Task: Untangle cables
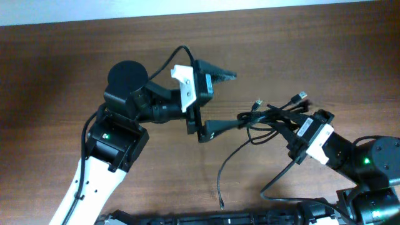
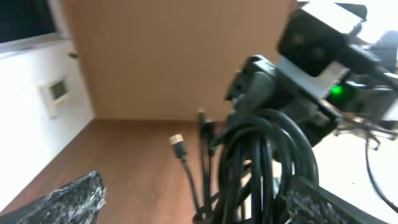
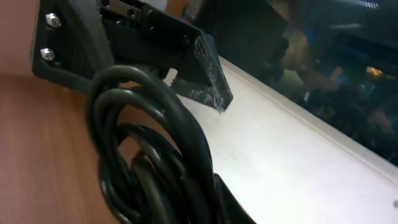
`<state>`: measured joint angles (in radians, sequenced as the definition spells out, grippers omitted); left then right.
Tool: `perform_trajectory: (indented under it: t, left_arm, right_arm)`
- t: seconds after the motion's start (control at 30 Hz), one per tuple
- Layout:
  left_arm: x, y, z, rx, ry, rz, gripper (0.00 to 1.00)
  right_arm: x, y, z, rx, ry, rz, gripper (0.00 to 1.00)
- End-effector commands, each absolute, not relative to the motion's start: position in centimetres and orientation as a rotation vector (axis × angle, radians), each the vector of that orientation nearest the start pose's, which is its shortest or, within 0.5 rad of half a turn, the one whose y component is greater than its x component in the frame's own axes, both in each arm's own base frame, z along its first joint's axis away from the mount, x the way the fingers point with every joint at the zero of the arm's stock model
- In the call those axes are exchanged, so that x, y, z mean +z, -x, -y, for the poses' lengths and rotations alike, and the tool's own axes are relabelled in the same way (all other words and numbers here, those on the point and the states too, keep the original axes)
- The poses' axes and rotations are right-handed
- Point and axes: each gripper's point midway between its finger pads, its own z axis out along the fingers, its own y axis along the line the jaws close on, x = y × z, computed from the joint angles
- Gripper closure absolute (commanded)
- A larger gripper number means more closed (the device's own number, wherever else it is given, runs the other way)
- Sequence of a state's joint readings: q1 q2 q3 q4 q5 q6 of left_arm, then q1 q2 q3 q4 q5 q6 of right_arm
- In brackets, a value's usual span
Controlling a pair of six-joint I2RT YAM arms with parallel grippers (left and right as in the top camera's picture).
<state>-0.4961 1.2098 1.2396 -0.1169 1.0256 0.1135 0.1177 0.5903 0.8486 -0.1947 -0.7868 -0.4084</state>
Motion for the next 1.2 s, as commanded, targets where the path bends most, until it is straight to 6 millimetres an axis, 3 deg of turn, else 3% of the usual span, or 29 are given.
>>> perform_trajectory:
  t: [0.0, 0.3, 0.43, 0.47, 0.63, 0.77, 0.9, 1.17]
  left_arm:
    - [41.5, -20.4, 28.8, -1.193, -1.318, -1.163, 0.08]
    - [40.2, -19.7, 30.3, -1.256, -1.353, -1.192, 0.16]
    - [39.7, -20.1, 30.5, -1.264, -1.353, -1.209, 0.37]
    - [39.5, -20.2, 30.6, -1.266, -1.352, -1.215, 0.37]
    - [39.6, -20.2, 30.6, -1.266, -1.352, -1.212, 0.32]
    - [42.3, -18.5, 29.4, -1.249, -1.387, -1.053, 0.28]
    - [43.9, -19.3, 27.1, -1.173, -1.326, -1.059, 0.29]
    - [43.2, -20.9, 26.4, -1.183, -1.271, -1.153, 0.28]
  right_arm:
    - [39.8, -19.9, -15.2, 0.377, 1.008, -1.144, 0.86]
    - [40.4, -20.7, -15.7, 0.392, 1.025, -1.099, 0.86]
    - [40.8, -20.6, -15.7, 0.385, 1.025, -1.081, 0.86]
    - [40.8, -20.5, -15.8, 0.391, 1.033, -1.074, 0.86]
    - [40.6, -20.6, -15.8, 0.39, 1.029, -1.083, 0.86]
    - [40.0, -21.0, -15.8, 0.405, 1.029, -1.113, 0.86]
    - [39.9, -21.0, -15.8, 0.412, 1.033, -1.117, 0.86]
    - [39.8, -19.2, -16.9, 0.497, 1.113, -1.056, 0.86]
